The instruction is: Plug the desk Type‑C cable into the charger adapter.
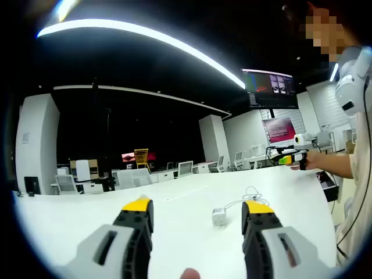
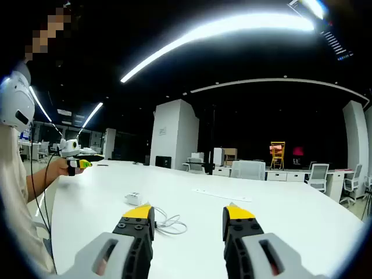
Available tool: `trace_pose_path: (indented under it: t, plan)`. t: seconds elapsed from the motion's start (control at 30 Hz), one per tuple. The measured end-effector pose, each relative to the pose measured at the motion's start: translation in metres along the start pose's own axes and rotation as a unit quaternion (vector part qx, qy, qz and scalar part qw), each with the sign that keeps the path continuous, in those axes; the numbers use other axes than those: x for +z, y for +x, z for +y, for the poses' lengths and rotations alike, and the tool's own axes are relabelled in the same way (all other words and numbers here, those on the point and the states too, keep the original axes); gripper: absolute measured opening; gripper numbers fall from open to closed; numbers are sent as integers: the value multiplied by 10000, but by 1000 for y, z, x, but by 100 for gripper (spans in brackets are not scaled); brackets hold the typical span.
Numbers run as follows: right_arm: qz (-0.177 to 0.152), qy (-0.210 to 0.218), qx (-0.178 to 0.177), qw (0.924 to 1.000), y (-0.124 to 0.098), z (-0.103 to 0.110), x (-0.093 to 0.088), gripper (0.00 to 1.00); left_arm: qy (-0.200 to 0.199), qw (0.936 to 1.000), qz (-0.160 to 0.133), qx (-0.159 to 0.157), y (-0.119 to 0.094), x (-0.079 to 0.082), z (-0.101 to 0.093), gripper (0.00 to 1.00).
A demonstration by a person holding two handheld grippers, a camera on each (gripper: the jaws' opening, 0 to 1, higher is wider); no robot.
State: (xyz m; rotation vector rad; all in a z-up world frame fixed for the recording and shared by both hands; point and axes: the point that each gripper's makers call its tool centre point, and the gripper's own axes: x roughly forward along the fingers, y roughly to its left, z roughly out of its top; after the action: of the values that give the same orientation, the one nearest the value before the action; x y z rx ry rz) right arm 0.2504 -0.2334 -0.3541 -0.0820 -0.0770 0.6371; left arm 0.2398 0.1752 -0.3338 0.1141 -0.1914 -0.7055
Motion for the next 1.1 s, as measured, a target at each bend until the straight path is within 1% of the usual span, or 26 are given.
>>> trace_pose_path:
  t: [0.23,0.47,0.6,1.1]
  plan:
    - [-1,-7,-4,10000,0,-1,0,48,9,9999,110,13,1,-3,0,61]
    - [-7,2,-28,10000,-2,-4,0,48,-18,9999,161,11,4,-5,-2,61]
    - [31,-41,-4,10000,-3,-4,-1,48,13,9995,313,-2,7,-8,-3,61]
    - [30,-96,-11,9999,-3,-8,3,48,34,9992,402,-74,12,-9,-8,60]
